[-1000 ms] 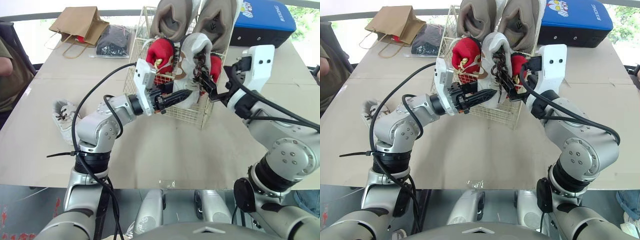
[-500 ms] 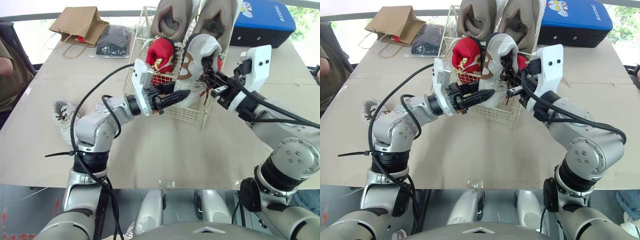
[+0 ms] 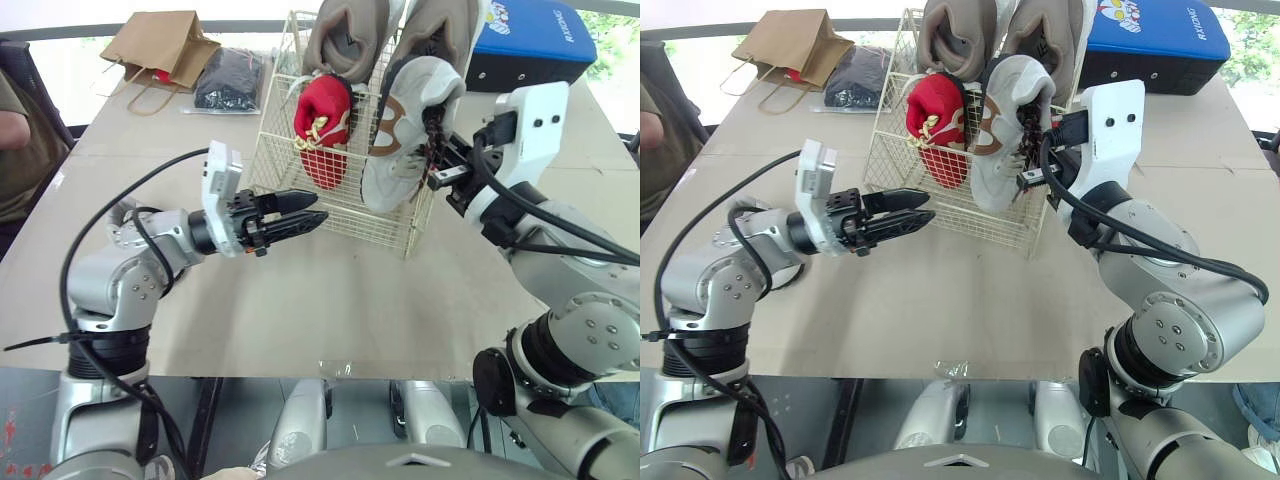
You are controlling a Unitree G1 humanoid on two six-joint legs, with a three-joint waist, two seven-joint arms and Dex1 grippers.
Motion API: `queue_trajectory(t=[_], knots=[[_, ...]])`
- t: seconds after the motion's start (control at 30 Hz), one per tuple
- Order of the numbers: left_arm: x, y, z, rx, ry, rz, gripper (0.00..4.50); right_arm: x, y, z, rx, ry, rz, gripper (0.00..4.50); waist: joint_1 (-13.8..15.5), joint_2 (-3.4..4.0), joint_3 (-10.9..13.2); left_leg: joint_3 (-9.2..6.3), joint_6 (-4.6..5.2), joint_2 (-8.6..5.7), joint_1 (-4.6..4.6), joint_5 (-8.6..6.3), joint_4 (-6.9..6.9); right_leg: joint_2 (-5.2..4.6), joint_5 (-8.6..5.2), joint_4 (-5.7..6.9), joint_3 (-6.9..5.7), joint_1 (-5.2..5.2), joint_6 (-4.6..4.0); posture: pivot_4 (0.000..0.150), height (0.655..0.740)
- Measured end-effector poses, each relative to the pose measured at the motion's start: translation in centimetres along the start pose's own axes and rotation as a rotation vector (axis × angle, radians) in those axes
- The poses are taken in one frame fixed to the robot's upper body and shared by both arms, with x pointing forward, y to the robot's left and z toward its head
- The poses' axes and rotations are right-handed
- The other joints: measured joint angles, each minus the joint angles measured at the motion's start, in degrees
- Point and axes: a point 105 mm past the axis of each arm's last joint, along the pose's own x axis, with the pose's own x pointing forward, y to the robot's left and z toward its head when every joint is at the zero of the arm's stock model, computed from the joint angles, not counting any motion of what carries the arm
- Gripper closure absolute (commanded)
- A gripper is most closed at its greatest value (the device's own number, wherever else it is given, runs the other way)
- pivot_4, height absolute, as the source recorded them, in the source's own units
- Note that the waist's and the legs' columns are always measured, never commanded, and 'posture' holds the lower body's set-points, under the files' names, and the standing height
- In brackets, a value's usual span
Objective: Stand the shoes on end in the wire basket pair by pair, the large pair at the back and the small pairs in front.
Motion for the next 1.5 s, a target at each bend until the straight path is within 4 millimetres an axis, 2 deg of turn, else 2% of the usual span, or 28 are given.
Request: queue_trajectory(t=[0.17, 0.27, 0.47, 0.73, 0.93, 1.07, 1.23, 1.4, 1.5], knots=[[0.0, -0.1, 0.2, 0.010, -0.007, -0.011, 1.80, 0.3, -0.1, 0.1, -0.104, 0.003, -0.064, 4.47, 0.12, -0.02, -0.01, 0.01, 0.00, -0.03, 0.00, 0.00, 0.03, -0.04, 0.01, -0.01, 0.01, 0.03, 0.01, 0.150, 0.7400], [0.2, -0.1, 0.3, 0.012, -0.013, -0.015, 1.80, 0.3, 0.8, -0.3, -0.155, -0.004, -0.041, 4.47, -0.05, -0.04, -0.03, 0.00, 0.00, -0.02, 0.02, 0.00, 0.01, -0.03, 0.00, -0.01, 0.00, 0.03, 0.01, 0.150, 0.7400], [0.5, -0.1, 0.2, 0.008, -0.020, -0.020, 1.80, 0.1, 2.3, -1.4, -0.101, -0.037, 0.031, 4.47, -0.42, -0.08, -0.05, 0.03, 0.00, 0.00, 0.09, 0.00, 0.01, -0.01, 0.01, 0.03, 0.04, 0.05, 0.01, 0.150, 0.7400], [1.9, -0.5, -0.7, -0.002, -0.011, -0.037, 1.80, 0.3, 2.6, -2.1, -0.093, -0.022, 0.088, 4.47, -0.25, -0.14, -0.09, 0.01, 0.00, 0.00, 0.15, 0.00, 0.05, 0.00, 0.01, 0.04, 0.04, 0.13, 0.01, 0.150, 0.7400], [2.7, -1.4, -0.3, 0.021, -0.030, -0.060, 1.80, -0.2, 2.5, -2.8, -0.063, -0.018, 0.102, 4.47, -0.16, -0.19, -0.13, -0.02, 0.00, 0.01, 0.15, 0.00, 0.05, -0.01, 0.01, 0.04, 0.01, 0.14, 0.01, 0.150, 0.7400], [2.6, -1.4, -0.5, 0.015, -0.026, -0.048, 1.80, -0.9, 1.1, -6.3, 0.012, 0.138, 0.076, 4.47, -0.10, -0.10, -0.06, 0.04, 0.00, -0.02, 0.10, 0.00, 0.06, -0.03, 0.01, 0.03, 0.06, 0.12, 0.01, 0.150, 0.7400], [2.7, -1.4, -0.7, 0.010, -0.022, -0.050, 1.80, -1.9, 0.5, -6.9, -0.004, 0.165, 0.075, 4.47, -0.10, -0.11, -0.07, -0.02, 0.00, 0.00, 0.11, 0.00, 0.01, -0.01, -0.01, 0.01, -0.01, 0.12, 0.01, 0.150, 0.7400], [2.7, -1.5, -0.7, 0.009, -0.022, -0.052, 1.80, -2.0, 0.6, -7.1, 0.013, 0.165, 0.080, 4.47, -0.14, -0.14, -0.08, 0.00, 0.00, 0.00, 0.11, 0.00, 0.01, -0.01, 0.00, -0.01, 0.01, 0.12, 0.01, 0.150, 0.7400], [2.6, -1.5, -0.7, 0.007, -0.020, -0.050, 1.80, -1.9, 0.4, -6.8, 0.021, 0.154, 0.116, 3.61, -0.14, -0.13, -0.08, 0.02, 0.00, 0.00, 0.11, 0.00, 0.01, -0.01, 0.00, 0.00, 0.02, 0.12, 0.02, 0.150, 0.7400]])
